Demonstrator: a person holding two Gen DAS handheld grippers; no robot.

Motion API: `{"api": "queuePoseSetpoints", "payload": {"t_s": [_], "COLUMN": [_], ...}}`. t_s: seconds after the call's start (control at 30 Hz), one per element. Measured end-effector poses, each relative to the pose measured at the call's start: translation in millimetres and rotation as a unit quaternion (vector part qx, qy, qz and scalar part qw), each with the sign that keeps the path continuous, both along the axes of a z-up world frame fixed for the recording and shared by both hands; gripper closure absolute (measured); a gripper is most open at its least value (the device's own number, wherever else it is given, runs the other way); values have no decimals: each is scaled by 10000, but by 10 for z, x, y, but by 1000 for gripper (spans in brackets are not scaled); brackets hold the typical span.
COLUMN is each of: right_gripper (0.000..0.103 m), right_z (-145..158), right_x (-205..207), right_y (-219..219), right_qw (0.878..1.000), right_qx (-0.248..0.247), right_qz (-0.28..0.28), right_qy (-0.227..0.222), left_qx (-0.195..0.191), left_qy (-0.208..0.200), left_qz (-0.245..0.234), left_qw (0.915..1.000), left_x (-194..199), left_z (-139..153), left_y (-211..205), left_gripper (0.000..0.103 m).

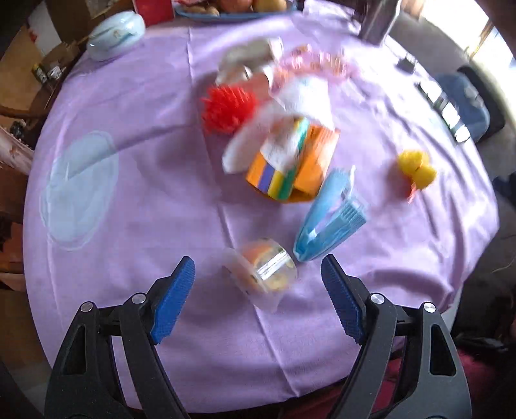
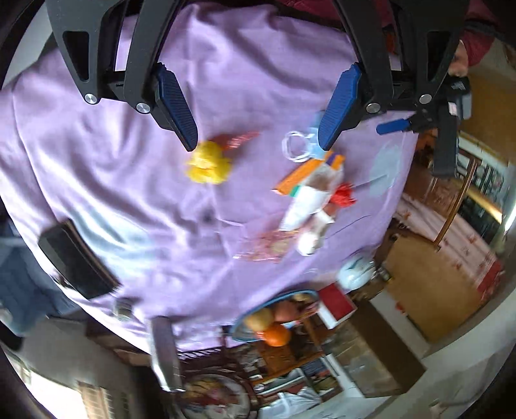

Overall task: Collect trash
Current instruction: 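Grasp the clear plastic cup with the left tool while the right tool grasps the yellow pom-pom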

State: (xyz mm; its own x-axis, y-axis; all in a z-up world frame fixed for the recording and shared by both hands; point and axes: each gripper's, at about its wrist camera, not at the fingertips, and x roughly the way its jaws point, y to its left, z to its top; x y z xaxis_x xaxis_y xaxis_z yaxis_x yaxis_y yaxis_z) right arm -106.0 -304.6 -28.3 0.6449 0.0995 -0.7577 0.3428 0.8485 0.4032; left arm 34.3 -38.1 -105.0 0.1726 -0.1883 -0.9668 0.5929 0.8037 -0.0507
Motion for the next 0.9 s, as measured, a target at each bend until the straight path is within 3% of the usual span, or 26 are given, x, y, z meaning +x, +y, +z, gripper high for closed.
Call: {"api": "queuePoseSetpoints", "payload": {"t_s": [0.1, 0.17, 0.37, 0.7, 0.8, 0.9], "right_gripper": [27, 27, 27, 27, 27, 27], "right_z": [-56, -58, -76, -83, -128, -255], "right_x": [94, 158, 360, 515, 510, 521], "right_y": [-79, -57, 17, 96, 24, -53], "right_qw": [9999, 9996, 9982, 9961, 9968, 9969], "right_qx": [-4, -36, 125, 116, 201, 193], "right_qz": [138, 283, 583, 871, 752, 614], "right_qy": [27, 18, 49, 86, 179, 449], "left_qx": [222, 117, 187, 69, 22, -148], "left_qy": [212, 326, 123, 282, 251, 150], "left_qz": [341, 692, 1489, 1564, 1561, 1508], "left_qw": [9989, 9970, 9886, 9873, 9874, 9883], "left_x": [91, 174, 317, 305, 301, 303], "left_z": [-190, -198, -95, -191, -185, -118], "left_y": [91, 249, 707, 618, 593, 570], "left_gripper": [24, 24, 25, 26, 40, 61]}}
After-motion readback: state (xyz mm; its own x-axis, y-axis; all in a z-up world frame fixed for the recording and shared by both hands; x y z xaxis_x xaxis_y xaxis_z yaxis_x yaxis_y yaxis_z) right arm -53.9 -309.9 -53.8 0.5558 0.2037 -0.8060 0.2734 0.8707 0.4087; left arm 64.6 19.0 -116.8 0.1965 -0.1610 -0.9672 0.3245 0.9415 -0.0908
